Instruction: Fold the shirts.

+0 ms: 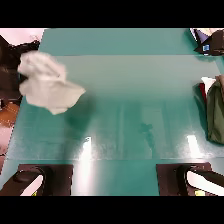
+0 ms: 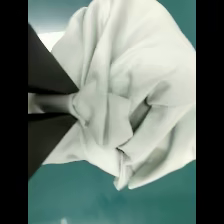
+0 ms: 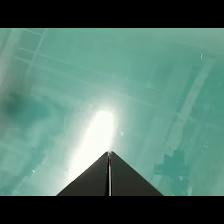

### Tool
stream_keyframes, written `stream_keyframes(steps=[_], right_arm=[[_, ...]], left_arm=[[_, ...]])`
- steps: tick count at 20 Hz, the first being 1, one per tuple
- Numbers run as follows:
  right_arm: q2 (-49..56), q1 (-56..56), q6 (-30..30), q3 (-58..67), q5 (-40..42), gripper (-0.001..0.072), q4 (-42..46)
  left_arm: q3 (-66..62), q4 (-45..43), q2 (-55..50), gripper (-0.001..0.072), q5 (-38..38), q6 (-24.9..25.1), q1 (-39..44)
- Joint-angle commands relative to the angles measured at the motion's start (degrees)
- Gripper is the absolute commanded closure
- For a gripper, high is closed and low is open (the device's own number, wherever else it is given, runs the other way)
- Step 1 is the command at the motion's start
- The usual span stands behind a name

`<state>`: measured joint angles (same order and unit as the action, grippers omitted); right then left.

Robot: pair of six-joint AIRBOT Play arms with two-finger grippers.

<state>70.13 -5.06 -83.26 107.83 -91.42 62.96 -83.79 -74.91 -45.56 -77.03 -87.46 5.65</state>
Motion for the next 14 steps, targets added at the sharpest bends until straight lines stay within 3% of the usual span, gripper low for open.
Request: stream_keyframes(steps=[1,5,9,12,13,14], right_arm=[[-0.07,0.07,-0.07,0.02,0.79,0.0695,-0.04],[-0.09,0.07,-0.09,0.02,2.51,0.0695,-0.46],[-0.22,0.07,-0.15,0.02,2.69,0.0695,-0.44],[-0.22,0.07,-0.26,0.02,2.43,0.0695,-0.44],[-0.22,0.07,-0.26,0.02,2.4,0.0695,-0.44],[-0.22,0.07,-0.26,0.02,2.4,0.0695,-0.39]], left_arm=[[-9.27,14.4,-0.04,0.068,5.86,3.93,4.28],[-9.29,14.58,-5.75,0.0679,4.2,3.91,10.34],[-9.29,14.53,-19.63,0.0679,-1.25,5.88,17.99],[-9.29,14.53,-31.01,0.0678,-0.7,8.59,21.29],[-9.29,14.45,-34.16,0.0638,-0.07,8.63,21.44],[-9.31,13.53,-36.28,0.0382,0.33,8.46,21.24]])
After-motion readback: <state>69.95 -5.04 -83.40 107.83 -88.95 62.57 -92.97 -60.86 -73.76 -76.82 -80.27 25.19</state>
